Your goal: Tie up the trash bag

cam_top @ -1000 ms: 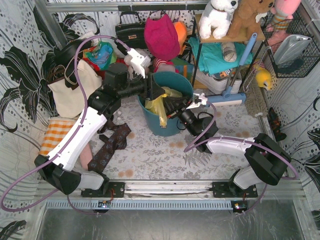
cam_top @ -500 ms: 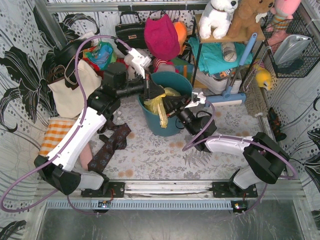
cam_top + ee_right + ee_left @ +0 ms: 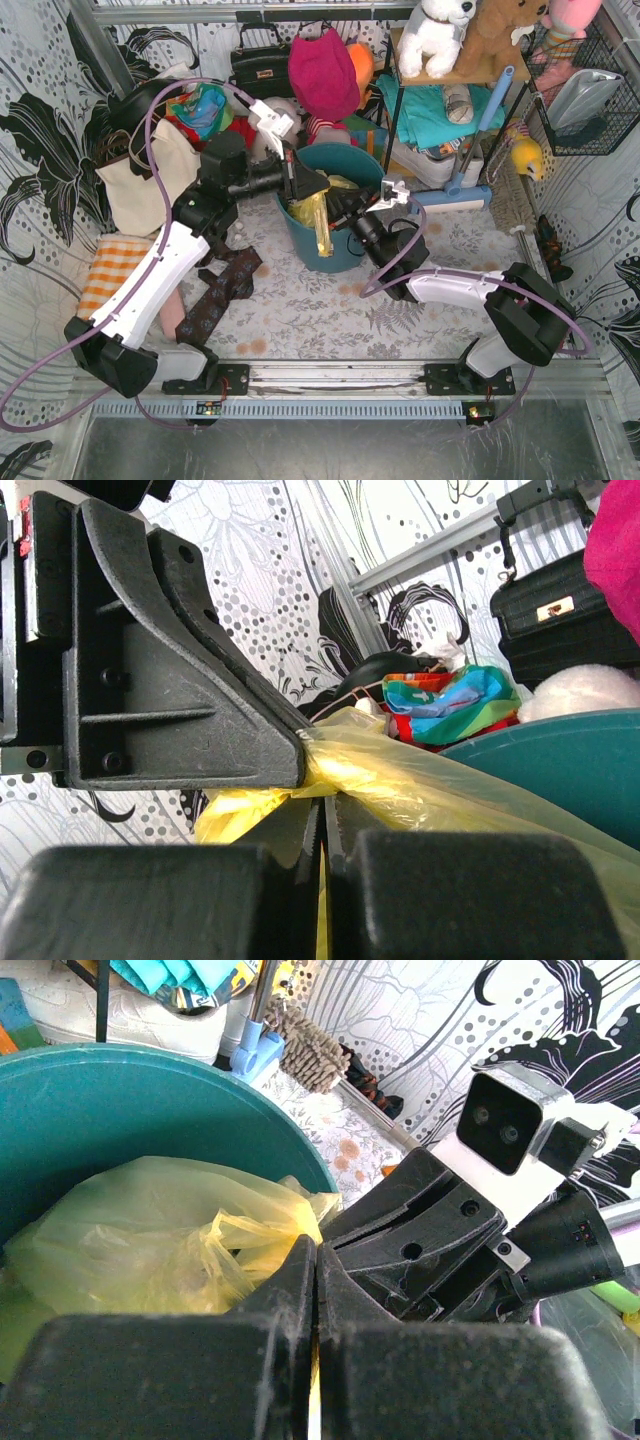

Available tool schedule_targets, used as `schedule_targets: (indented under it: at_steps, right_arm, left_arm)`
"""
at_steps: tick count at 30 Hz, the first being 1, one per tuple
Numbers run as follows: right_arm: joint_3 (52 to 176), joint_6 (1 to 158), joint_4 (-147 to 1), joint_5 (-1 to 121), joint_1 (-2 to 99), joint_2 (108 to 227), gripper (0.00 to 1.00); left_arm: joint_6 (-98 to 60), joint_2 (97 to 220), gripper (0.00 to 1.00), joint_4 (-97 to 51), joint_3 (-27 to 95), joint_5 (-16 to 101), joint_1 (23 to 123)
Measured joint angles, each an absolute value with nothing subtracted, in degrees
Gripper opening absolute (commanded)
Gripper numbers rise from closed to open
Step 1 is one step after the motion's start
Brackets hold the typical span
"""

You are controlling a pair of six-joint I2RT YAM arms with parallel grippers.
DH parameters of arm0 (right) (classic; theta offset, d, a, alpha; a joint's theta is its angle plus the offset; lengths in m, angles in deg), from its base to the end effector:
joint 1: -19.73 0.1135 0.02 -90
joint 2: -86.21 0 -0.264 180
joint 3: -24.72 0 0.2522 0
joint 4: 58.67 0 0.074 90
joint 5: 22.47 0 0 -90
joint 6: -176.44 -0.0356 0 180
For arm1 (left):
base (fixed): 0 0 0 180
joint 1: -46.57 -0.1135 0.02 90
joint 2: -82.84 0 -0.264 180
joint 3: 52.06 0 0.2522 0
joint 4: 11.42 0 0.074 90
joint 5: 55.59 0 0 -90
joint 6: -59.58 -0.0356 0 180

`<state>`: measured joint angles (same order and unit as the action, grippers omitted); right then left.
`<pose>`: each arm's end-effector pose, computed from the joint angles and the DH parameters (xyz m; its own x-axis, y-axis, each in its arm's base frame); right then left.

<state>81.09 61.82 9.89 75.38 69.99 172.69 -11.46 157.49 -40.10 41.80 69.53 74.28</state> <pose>0.2003 0.2334 0.3184 0.0725 0.7328 -0.6766 -0.7959 0.4513 0.4035 0.2472 -0.1530 0.4341 -0.4246 -0.0772 -0.9021 0.7875 0.4602 -0.4100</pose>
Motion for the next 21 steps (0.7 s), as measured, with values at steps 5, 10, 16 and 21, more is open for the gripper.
schedule_targets:
  at_steps: [5,10,16,21]
  right_arm:
    - [81.2,61.8,10.4,75.9,70.1,173.6,0.00]
    - [81.1,61.8,13.8,75.6,70.1,176.5,0.00]
    - [81.1,61.6,16.7,75.4,69.8,177.9,0.00]
    - [81.1,61.6,17.5,74.6,69.7,178.0,0.00]
  left_arm:
    - [-9.6,156.5,0.23,-36.4,38.4,69.8,73.9]
    - [-8.7,153.3,0.47,-36.3,35.2,70.2,74.2]
    - [-9.1,147.8,0.53,-40.3,33.7,69.6,74.7]
    - [-10.0,144.1,0.57,-41.9,33.7,64.5,74.8]
